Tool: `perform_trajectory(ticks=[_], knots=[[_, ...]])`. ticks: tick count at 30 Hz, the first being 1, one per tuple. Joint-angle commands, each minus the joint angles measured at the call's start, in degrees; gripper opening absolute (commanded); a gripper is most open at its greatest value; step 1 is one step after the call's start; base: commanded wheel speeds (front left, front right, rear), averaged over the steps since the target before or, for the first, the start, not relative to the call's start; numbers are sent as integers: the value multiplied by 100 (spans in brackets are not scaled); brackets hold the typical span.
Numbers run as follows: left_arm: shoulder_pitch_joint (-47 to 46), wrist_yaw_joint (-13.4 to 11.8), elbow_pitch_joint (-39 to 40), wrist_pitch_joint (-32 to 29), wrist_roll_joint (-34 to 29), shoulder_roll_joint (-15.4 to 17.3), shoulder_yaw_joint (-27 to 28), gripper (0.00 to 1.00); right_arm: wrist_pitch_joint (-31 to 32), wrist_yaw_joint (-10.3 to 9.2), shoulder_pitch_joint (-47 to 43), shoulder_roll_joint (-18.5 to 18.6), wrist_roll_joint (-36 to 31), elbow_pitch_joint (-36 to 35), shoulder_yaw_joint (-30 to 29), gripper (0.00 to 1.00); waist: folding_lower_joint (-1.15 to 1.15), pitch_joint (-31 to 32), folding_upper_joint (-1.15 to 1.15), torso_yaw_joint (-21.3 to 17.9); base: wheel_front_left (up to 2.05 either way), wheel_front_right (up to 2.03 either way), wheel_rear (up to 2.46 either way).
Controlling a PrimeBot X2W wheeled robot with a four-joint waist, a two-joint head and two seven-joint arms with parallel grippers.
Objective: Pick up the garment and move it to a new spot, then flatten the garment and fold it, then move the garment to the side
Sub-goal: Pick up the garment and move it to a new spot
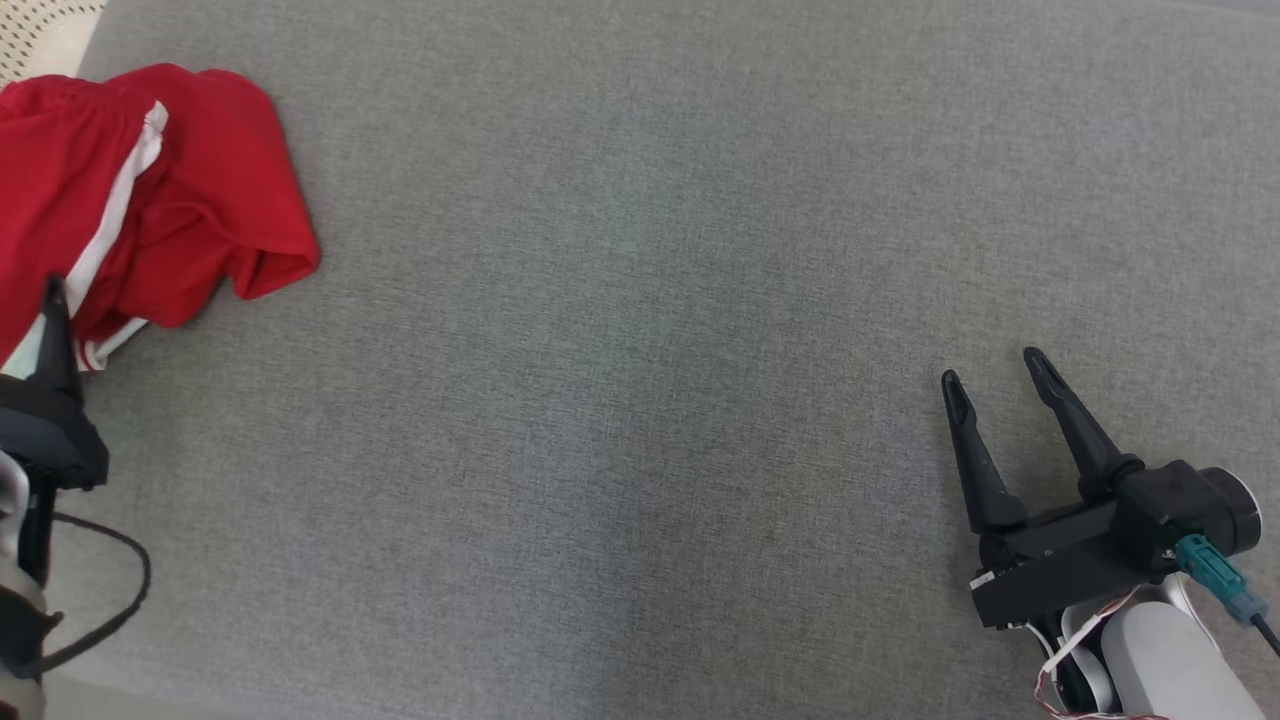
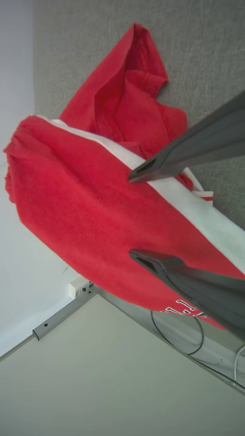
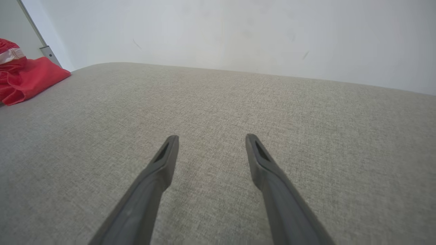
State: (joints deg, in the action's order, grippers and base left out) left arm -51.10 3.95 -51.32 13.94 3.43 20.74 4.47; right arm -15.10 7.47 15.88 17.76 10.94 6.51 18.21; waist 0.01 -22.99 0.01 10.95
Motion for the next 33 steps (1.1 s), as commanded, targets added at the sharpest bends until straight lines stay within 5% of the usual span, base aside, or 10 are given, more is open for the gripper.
perform_trajectory(ticks=[1,14,16,17,22,33], knots=[[-122,-56,-137,-82,-55,106,-29,100,-10,4,19,18,-43,-31,-13,100,-1,-92,-1,-78,0,0,0],[-426,-261,-597,-395,-5,391,-31,100,-7,4,158,45,72,-52,-75,100,-1,-332,-1,-344,0,0,0],[-439,-278,-632,-416,-42,406,-80,46,-7,4,176,64,88,-60,-111,100,-1,-369,-1,-367,0,0,0],[-452,-270,-651,-407,-24,405,-82,0,-7,4,173,69,87,-53,-125,100,-1,-380,-1,-373,0,0,0],[-517,-283,-839,-458,78,457,-66,0,-7,4,178,-61,117,-17,-153,100,-1,-297,-1,-430,0,0,0],[-1084,161,-397,-133,-228,694,-682,0,-8,4,13,-457,200,144,-80,100,-1,472,-1,-461,0,0,0]])
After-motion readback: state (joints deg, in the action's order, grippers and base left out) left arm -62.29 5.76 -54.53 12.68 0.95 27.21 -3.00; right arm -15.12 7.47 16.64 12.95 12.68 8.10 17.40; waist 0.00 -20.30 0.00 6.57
